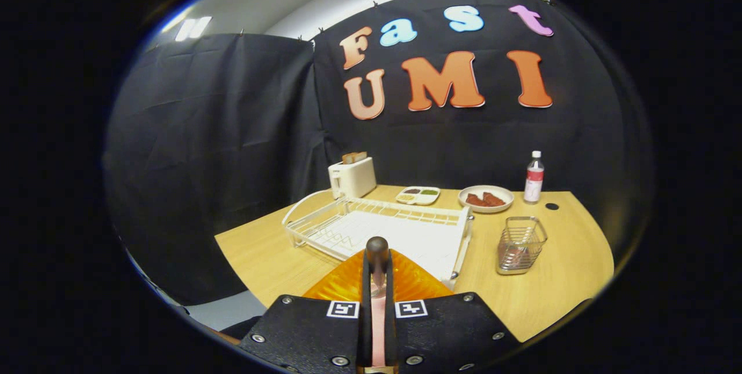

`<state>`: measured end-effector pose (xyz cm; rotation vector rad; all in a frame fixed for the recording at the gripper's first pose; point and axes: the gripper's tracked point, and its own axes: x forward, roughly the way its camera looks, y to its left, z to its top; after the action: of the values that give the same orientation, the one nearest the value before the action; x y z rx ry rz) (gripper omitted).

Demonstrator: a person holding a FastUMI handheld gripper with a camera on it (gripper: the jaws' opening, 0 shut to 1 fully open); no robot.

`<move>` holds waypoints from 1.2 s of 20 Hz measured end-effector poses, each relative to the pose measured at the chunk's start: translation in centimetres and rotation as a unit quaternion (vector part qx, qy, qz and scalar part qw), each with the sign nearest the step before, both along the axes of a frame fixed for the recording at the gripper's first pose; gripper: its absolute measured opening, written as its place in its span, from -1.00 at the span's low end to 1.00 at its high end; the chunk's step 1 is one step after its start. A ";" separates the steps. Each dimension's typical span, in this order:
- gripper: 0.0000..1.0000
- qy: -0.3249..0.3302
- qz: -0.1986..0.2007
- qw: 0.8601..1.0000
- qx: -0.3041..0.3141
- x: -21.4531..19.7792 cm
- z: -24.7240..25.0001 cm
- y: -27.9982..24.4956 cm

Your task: Take the plate from the dish rack, then take the spoon from the basket and place it into the plate.

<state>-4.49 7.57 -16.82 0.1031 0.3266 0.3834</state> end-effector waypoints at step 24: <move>0.19 0.046 0.023 0.996 -0.067 -4.2 -9.7 -2.9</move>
<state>-8.73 4.65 -26.55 -0.0184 0.4457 0.4010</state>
